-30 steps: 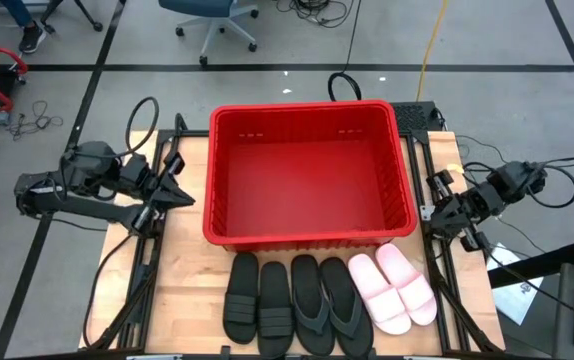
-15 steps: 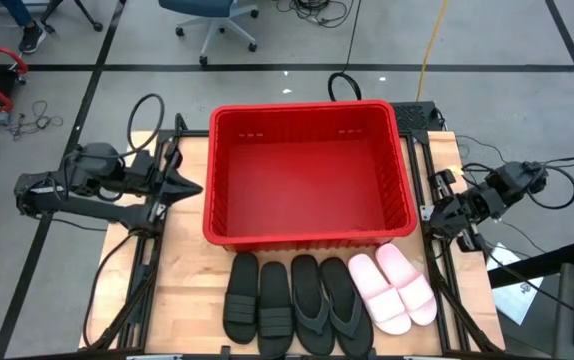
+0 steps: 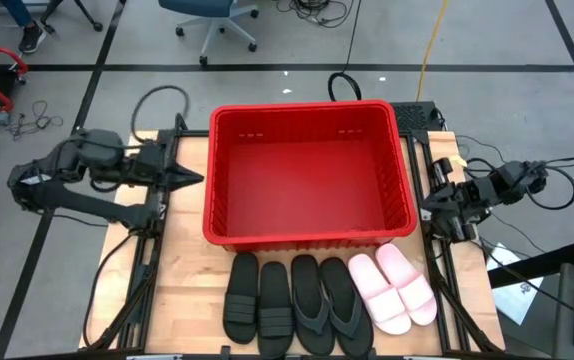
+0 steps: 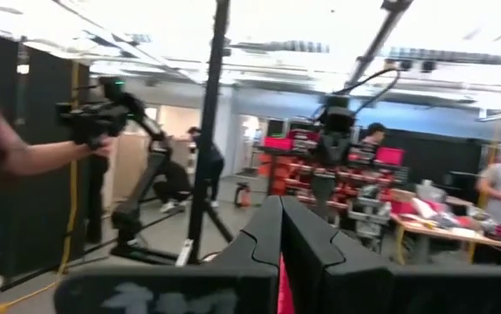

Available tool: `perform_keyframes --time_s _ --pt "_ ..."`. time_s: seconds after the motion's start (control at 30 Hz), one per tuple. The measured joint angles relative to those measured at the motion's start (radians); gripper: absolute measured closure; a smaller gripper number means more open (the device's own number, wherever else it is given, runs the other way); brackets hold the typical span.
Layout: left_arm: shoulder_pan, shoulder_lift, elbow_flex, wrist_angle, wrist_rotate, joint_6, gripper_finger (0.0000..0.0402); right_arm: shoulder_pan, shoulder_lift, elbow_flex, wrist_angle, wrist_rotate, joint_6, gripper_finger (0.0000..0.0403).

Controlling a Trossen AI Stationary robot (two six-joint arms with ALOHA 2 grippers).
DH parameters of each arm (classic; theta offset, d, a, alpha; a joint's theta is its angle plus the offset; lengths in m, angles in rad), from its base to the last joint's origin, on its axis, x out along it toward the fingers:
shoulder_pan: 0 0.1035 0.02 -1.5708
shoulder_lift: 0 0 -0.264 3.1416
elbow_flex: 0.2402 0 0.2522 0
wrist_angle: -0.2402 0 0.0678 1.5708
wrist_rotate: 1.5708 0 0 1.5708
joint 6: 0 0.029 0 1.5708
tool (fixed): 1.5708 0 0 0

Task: Pick and place slides into bin
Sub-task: Put the left black slide into the red container

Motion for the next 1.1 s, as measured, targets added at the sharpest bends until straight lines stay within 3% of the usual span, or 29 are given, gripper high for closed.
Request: perform_keyframes --time_s 0.2,0.33,0.77,0.9,1.1 --pt "-0.055 0.141 0.106 -0.224 0.004 -0.057 0.0401 0.000 0.000 0.000 0.018 0.000 -0.002 0.0403" --pt "-0.124 0.210 0.137 -0.286 0.004 -0.105 0.0400 0.000 0.000 0.000 -0.021 -0.001 0.006 0.0403" --pt "-0.386 0.323 0.138 -0.289 0.111 -0.384 0.0400 0.001 0.000 0.000 -0.098 -0.006 0.078 0.0403" --pt "-0.474 0.356 0.138 -0.291 0.104 -0.466 0.0399 0.001 0.000 0.000 -0.114 -0.058 0.078 0.0403" --pt "-0.596 0.389 0.138 -0.291 0.016 -0.612 0.0398 0.001 0.001 0.000 -0.119 -0.109 0.079 0.0403"
